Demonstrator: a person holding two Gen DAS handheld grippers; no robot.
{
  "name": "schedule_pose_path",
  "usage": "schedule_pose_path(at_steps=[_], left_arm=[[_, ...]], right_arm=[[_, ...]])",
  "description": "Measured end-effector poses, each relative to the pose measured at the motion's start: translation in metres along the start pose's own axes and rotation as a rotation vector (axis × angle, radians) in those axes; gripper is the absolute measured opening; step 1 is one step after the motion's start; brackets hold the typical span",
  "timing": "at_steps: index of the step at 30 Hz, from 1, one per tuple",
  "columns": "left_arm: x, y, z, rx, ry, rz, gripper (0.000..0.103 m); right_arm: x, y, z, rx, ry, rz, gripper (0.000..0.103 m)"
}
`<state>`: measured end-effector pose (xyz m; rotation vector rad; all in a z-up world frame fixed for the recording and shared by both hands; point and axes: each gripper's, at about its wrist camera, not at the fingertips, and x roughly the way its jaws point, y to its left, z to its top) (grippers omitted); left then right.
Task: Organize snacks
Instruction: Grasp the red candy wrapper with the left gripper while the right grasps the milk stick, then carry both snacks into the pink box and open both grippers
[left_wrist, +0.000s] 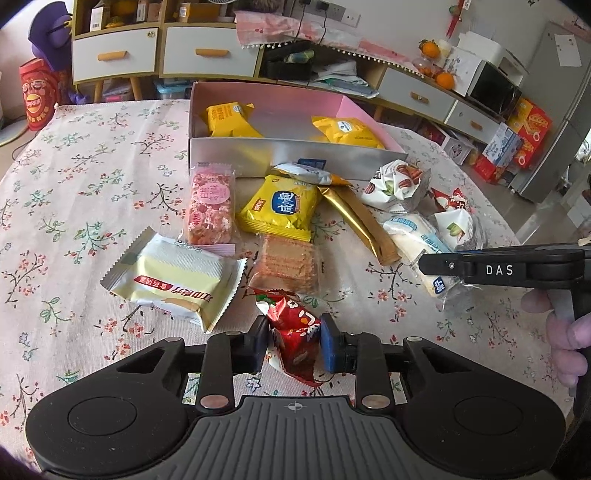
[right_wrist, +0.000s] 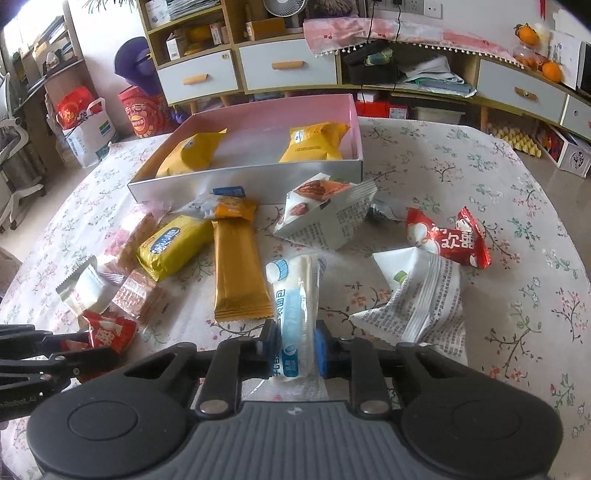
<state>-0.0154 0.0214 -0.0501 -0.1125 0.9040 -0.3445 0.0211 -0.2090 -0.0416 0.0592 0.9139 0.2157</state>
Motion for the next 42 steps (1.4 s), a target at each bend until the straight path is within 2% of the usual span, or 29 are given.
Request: schedule_pose_path(at_steps=[16, 30, 37, 42], left_arm=[[-0.009, -0.002, 0.008, -0.008, -0.019, -0.028, 0.024], [-0.024, -0.005, 0.031, -0.056, -0.090, -0.056, 0.023], [-0.027, -0.004, 0.048, -0.086, -0.139, -0.045, 0.023], [-0.017, -0.001, 0.047, -0.104, -0.093, -0.040, 0.023]], right_arm=[[-0.018, -0.011, 0.011, 0.112, 0.038, 0.101, 0.003], [-0.034, -0.006, 0.034, 0.127, -0.012, 0.178, 0.002], [-0.035, -0.007, 0.048, 0.163, -0.026, 0.232, 0.000], [-0.024, 0.001, 0.044, 0.107, 0.043, 0.221, 0.000]])
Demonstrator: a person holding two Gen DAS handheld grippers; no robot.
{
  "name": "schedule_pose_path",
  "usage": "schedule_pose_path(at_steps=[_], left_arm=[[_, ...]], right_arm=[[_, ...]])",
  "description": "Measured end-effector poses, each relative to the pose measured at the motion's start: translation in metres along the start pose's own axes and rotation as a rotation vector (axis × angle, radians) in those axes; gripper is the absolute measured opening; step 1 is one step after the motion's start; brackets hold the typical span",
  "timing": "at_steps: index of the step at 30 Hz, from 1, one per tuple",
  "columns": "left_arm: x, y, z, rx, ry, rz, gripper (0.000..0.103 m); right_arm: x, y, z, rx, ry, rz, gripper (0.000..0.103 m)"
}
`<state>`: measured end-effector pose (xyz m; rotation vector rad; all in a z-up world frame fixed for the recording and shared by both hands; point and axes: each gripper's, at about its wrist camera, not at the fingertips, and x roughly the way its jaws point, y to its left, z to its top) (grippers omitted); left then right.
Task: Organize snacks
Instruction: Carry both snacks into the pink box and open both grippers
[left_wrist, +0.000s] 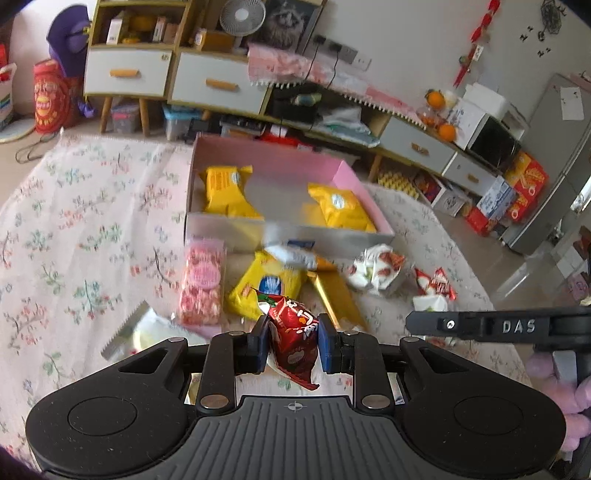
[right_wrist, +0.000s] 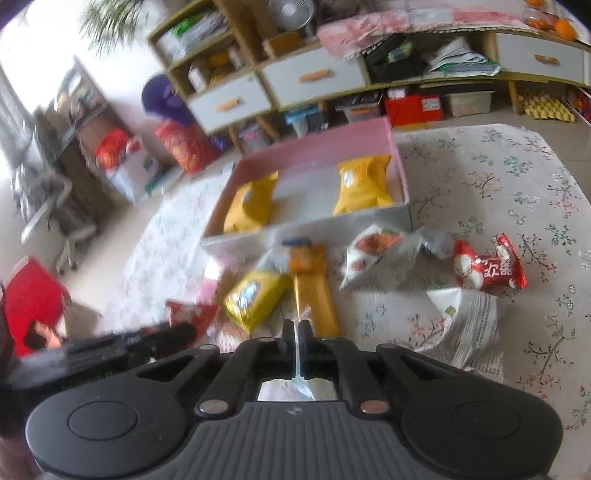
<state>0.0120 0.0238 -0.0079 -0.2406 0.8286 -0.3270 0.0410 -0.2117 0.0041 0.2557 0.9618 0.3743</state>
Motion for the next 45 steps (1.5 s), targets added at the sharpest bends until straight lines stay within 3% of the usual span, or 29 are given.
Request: schedule_pose_path(at_steps=[2, 3, 6, 14, 20, 23, 24, 25, 37, 45], left_arm=[[0.006, 0.001, -0.004, -0.008, 0.035, -0.005, 0.023], [0.008, 0.001, -0.006, -0.011, 0.047, -0.009, 0.023], [0.013, -0.001, -0.011, -0.010, 0.074, -0.020, 0.024], [0.016, -0.004, -0.018, 0.020, 0.108, -0.028, 0.024], [0.016, -0.005, -0.019, 0.026, 0.116, -0.023, 0.024], [0.015, -0.005, -0.019, 0.028, 0.115, -0.025, 0.024], [0.014, -0.005, -0.019, 0.029, 0.115, -0.025, 0.024], [0.014, -0.005, -0.019, 0.028, 0.115, -0.025, 0.024], [0.002, -0.003, -0.006, 0.004, 0.076, -0.032, 0.024], [0.008, -0.010, 0.033, 0.023, 0.014, -0.004, 0.024]], right_arm=[[0.007, -0.002, -0.003, 0.006, 0.038, -0.003, 0.000], [0.011, -0.002, -0.005, 0.007, 0.054, -0.010, 0.005], [0.017, 0.000, -0.009, -0.012, 0.076, -0.026, 0.038], [0.034, 0.012, -0.024, -0.150, 0.138, -0.121, 0.051], [0.045, 0.015, -0.037, -0.211, 0.169, -0.166, 0.047], [0.043, 0.017, -0.040, -0.240, 0.152, -0.195, 0.023], [0.042, 0.016, -0.040, -0.232, 0.149, -0.188, 0.011], [0.040, 0.015, -0.039, -0.218, 0.149, -0.179, 0.006], [0.007, 0.014, -0.010, -0.121, 0.044, -0.092, 0.004], [0.008, 0.011, 0.035, -0.051, 0.009, -0.073, 0.004]])
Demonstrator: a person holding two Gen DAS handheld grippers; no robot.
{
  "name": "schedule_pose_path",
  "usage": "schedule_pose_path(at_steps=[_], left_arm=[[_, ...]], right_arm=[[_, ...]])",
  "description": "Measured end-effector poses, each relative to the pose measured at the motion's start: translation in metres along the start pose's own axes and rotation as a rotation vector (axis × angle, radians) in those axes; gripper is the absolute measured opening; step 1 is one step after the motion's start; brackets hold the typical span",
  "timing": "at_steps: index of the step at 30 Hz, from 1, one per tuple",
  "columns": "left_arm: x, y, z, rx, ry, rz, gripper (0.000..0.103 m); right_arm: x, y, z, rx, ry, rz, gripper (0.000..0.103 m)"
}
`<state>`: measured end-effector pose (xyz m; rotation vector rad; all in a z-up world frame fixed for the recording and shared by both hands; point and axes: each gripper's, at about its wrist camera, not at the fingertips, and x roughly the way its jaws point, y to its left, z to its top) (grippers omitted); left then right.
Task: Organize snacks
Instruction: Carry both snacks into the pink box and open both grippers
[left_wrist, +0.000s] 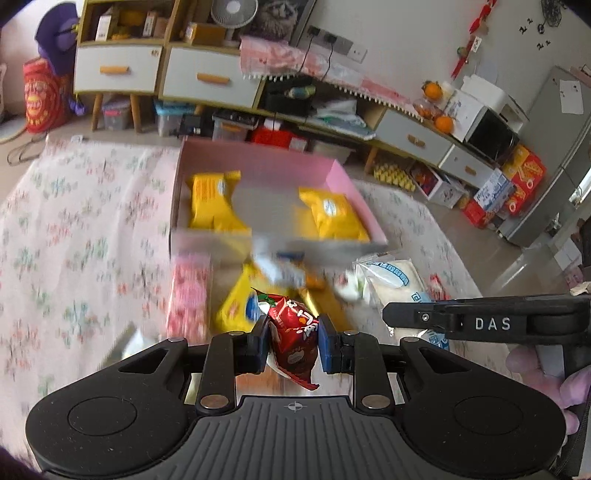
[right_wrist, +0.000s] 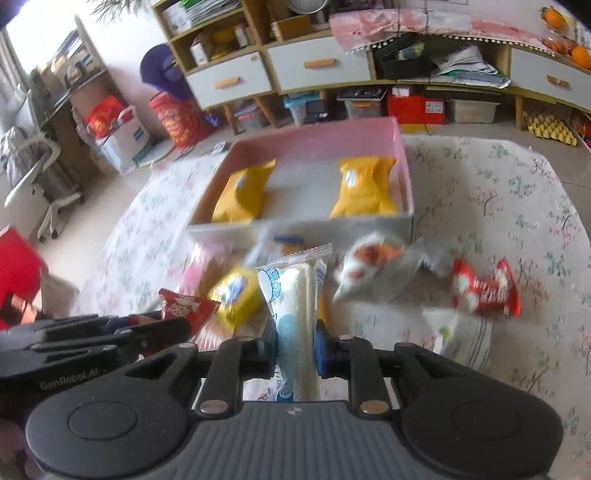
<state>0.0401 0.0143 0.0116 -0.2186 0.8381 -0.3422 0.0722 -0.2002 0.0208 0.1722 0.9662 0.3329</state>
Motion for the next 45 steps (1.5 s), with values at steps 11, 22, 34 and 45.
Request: schedule_pose_path(at_steps=[11, 22, 34, 45], left_arm=[[0.049, 0.010, 0.060, -0.015, -0.088, -0.020, 0.024], [0.101, 0.025, 0.078, -0.059, -0.140, -0.038, 0.024], [0.132, 0.033, 0.073, -0.002, -0.103, 0.032, 0.024], [0.116, 0.034, 0.074, -0.035, -0.105, 0.029, 0.059]], right_arm=[[0.028, -0.014, 0.067, 0.077, -0.088, 0.046, 0.004], [0.064, -0.033, 0.084, 0.131, -0.194, 0.084, 0.004], [0.098, -0.046, 0.085, 0.158, -0.192, 0.058, 0.005], [0.072, -0.037, 0.085, 0.142, -0.235, 0.017, 0.036]])
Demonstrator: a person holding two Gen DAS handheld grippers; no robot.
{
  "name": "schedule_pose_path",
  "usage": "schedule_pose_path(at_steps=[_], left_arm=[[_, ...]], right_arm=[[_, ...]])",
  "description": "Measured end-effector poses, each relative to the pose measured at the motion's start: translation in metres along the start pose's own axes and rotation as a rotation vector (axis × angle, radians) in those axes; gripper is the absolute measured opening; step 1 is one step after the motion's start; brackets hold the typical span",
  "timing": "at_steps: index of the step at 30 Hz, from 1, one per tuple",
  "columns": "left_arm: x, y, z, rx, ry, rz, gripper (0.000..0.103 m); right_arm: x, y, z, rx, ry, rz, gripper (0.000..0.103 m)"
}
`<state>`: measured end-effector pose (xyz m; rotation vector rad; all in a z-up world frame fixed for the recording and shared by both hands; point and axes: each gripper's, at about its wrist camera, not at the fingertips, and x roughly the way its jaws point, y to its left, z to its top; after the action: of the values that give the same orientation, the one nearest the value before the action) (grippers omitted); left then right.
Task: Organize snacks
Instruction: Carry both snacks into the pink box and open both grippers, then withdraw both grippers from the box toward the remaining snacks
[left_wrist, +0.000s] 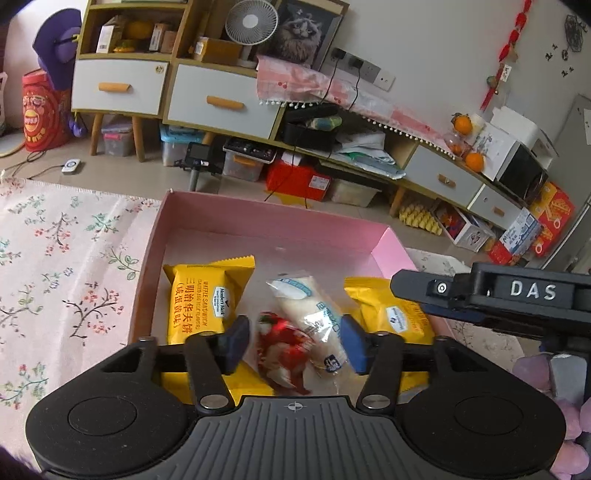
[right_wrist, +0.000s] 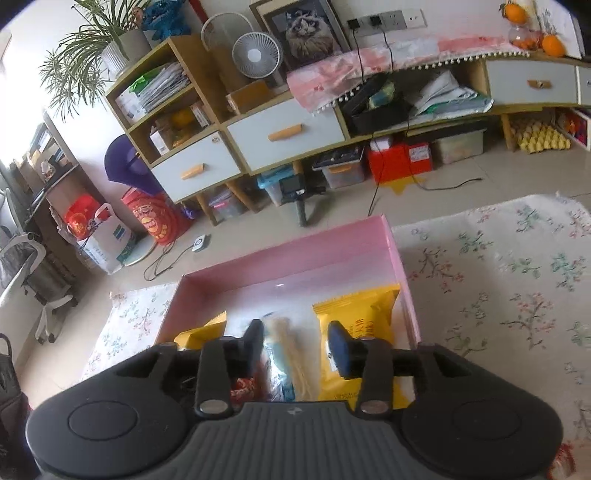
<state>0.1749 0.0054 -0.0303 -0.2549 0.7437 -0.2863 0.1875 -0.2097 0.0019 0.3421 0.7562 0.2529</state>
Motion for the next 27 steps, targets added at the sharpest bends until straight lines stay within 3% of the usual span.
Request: schedule_pose_path(at_steps=[4, 10, 15, 27], left_arm=[[-0.017, -0.004, -0.002, 0.013, 0.002, -0.002, 0.072], [-0.044, -0.008, -0.005, 0.020, 0.026, 0.022, 0.086], [-0.069, -0.012, -0.010, 0.029, 0.041, 0.072, 0.098], [-0.111, 0.000, -0.050, 0.006, 0.040, 0.151, 0.101]], right_arm=[[-0.019, 0.007, 0.000, -0.018, -0.016, -0.006, 0.061], [-0.049, 0.014, -0.006, -0.049, -0.025, -0.039, 0.082], [-0.071, 0.019, -0.017, -0.060, -0.027, -0.069, 0.087], [-0.103, 0.018, -0.060, -0.083, -0.082, -0.095, 0.090]])
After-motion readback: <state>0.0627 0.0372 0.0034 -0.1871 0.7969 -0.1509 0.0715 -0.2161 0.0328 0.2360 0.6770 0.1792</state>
